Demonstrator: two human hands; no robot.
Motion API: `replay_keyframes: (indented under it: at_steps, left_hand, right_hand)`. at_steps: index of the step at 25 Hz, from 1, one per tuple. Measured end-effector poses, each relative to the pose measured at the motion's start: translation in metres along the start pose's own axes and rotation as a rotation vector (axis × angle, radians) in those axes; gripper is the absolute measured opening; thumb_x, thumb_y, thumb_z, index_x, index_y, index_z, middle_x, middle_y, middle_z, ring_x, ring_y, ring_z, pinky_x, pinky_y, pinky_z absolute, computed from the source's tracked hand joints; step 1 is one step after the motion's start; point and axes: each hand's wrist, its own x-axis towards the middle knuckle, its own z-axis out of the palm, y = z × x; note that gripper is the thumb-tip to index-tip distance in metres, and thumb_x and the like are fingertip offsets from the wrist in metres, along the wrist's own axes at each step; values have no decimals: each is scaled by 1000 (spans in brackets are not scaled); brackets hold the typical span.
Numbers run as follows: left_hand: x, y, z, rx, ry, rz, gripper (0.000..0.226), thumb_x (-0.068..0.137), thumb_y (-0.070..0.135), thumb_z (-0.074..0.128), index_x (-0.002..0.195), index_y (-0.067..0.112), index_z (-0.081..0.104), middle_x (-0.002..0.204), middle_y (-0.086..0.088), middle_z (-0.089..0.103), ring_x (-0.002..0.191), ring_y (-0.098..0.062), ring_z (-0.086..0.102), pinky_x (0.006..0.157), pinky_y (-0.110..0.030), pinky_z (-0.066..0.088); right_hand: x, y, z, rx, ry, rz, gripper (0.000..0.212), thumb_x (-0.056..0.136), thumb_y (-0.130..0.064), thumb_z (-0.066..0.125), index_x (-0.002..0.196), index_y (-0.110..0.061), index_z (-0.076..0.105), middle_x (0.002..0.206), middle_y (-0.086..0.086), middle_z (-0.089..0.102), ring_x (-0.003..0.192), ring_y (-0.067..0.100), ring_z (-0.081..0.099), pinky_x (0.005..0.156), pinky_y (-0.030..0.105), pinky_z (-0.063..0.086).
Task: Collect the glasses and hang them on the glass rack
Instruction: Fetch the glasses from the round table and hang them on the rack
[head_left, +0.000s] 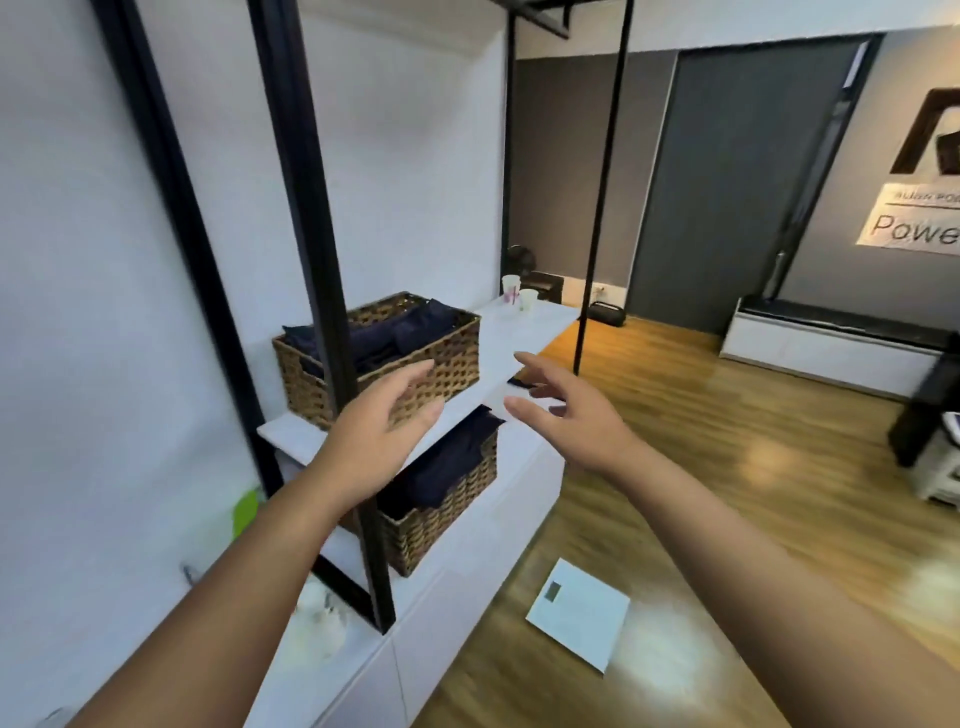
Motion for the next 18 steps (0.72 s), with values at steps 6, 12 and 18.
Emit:
replay_keyframes:
  at_steps: [6,12,18]
  left_hand:
    - [100,40,106,-35,-189,103,65,88,79,51,147,53,43,150,23,49,134,2,48,111,-34,42]
    - [202,67,234,-146,-434,250,61,91,74,52,148,57,39,153,19,47,136,0,44,102,-32,41]
    - [298,145,345,-222,-616,506,64,90,67,54,150,45,46,150,11,53,132,-6,50,106,-41,46]
  right_hand:
    - [-15,58,-110,-105,228,112,71,94,-54,70,157,-40,42,143,-10,58,125,10,58,100,35,53]
    - [-28,125,-203,-153,457,310,69,96,-55,67,158,-38,42,142,-11,58,125,6,56,104,35,52]
    - [-44,156,-281,-235,747,460,70,97,-54,67,159,-35,42,142,-7,59,123,10,58,100,32,51]
